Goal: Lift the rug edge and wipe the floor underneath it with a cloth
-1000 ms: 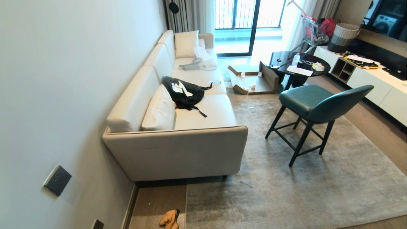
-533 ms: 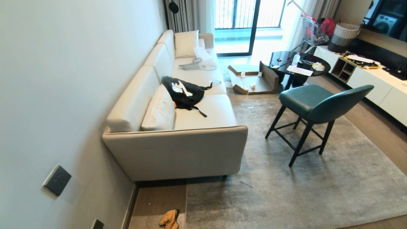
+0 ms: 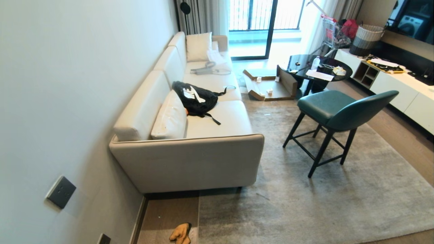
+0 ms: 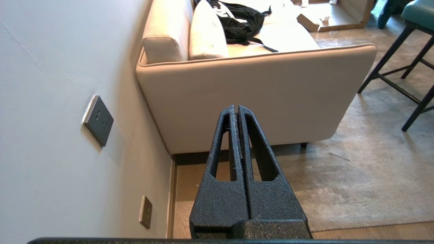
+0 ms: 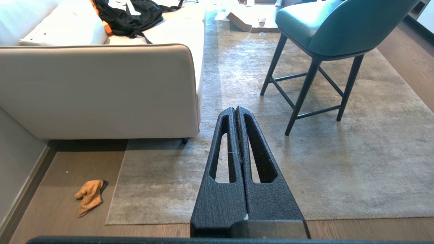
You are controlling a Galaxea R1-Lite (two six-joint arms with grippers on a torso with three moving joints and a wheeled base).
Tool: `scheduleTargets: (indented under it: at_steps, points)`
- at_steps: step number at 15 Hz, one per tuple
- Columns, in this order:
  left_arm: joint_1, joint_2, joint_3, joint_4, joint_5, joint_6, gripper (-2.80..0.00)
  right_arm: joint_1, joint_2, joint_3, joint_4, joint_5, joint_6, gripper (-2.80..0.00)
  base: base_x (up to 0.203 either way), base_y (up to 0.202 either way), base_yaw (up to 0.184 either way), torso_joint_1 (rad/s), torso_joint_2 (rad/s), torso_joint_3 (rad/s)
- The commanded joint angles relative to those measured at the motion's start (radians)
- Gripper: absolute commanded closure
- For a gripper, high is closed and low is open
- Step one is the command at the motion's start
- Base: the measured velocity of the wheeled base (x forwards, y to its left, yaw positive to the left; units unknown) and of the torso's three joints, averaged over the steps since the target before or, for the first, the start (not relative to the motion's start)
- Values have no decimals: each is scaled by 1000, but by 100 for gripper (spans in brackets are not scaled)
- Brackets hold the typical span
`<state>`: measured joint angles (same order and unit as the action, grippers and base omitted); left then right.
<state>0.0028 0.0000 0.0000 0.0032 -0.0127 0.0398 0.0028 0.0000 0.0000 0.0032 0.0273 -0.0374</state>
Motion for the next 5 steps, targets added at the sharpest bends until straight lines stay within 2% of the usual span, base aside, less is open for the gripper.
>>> scheduleTargets:
  at_steps: [1,5]
  points:
    - [2,0,0,0,0,0,0,0,1,0,0,0,0,0,0,0,0,0,0,0]
    - [0,0,0,0,0,0,0,0,2,0,0,0,12,0,0,0,0,0,0,0]
